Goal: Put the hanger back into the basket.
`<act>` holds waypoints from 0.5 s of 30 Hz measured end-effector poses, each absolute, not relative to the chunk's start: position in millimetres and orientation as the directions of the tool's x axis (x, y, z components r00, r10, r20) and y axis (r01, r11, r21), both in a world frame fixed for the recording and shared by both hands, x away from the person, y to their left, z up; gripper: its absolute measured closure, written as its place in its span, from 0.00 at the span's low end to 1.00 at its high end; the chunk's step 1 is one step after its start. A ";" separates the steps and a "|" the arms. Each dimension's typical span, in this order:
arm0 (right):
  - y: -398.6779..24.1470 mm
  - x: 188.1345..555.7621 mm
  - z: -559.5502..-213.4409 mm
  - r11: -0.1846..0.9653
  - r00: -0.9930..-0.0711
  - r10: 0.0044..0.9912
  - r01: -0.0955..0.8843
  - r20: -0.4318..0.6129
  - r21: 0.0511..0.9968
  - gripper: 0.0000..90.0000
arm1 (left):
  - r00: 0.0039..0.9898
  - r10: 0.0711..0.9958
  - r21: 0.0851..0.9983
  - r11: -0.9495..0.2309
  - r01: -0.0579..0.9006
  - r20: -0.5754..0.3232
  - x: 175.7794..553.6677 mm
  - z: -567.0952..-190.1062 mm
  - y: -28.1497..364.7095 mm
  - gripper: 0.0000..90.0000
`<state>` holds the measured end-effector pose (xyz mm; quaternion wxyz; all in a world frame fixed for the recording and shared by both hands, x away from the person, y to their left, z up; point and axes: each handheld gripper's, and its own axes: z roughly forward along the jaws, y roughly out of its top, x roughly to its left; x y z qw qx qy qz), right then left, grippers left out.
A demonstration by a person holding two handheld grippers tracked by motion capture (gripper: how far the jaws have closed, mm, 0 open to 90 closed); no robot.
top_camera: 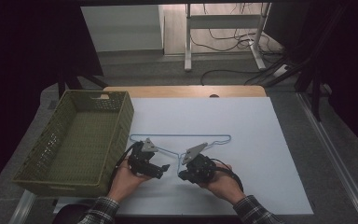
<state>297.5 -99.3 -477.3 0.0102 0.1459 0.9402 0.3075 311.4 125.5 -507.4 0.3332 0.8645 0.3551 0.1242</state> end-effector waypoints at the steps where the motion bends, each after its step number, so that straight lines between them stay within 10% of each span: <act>1: -99.6 298.2 -475.1 0.766 -0.957 0.281 0.270 0.074 0.584 0.96 | 0.718 0.696 0.664 -0.534 0.523 -0.006 317.1 -508.3 124.1 0.06; 15: -99.9 304.3 -467.2 0.765 -0.959 0.266 0.269 0.093 0.586 0.96 | 0.755 0.650 0.638 -0.617 0.461 0.082 342.7 -524.0 109.6 0.18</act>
